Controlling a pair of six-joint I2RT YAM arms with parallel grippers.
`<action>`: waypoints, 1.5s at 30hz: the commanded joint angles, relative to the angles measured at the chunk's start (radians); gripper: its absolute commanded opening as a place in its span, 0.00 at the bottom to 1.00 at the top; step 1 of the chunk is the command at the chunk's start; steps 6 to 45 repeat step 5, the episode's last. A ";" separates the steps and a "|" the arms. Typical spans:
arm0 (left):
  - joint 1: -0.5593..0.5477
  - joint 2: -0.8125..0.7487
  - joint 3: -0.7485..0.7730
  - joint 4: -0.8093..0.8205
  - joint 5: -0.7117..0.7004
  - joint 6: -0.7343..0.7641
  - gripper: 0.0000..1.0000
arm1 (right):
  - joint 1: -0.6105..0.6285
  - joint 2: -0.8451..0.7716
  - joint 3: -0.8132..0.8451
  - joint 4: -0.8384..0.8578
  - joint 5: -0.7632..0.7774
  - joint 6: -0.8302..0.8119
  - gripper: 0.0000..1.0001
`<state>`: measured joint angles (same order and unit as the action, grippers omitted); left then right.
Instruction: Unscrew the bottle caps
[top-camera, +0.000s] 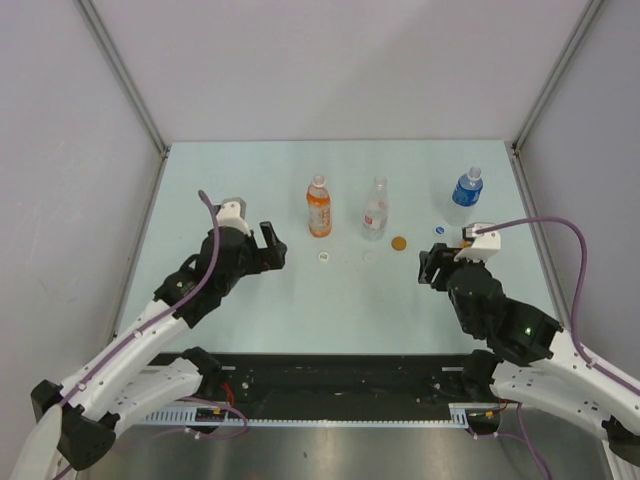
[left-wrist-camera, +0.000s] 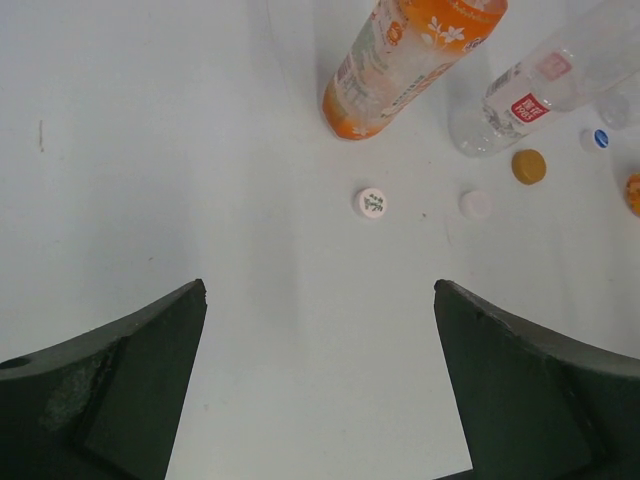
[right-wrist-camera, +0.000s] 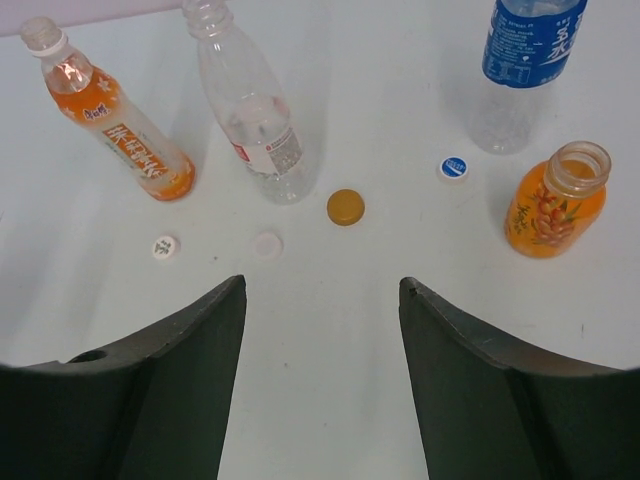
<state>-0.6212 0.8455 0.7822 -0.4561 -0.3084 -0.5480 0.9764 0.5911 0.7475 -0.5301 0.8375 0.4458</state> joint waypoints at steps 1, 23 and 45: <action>0.008 0.001 0.035 0.048 0.040 -0.063 1.00 | 0.007 0.012 0.007 0.045 0.003 0.028 0.66; 0.008 -0.003 0.035 0.045 0.039 -0.082 1.00 | 0.007 0.012 0.006 0.064 -0.002 0.018 0.67; 0.008 -0.003 0.035 0.045 0.039 -0.082 1.00 | 0.007 0.012 0.006 0.064 -0.002 0.018 0.67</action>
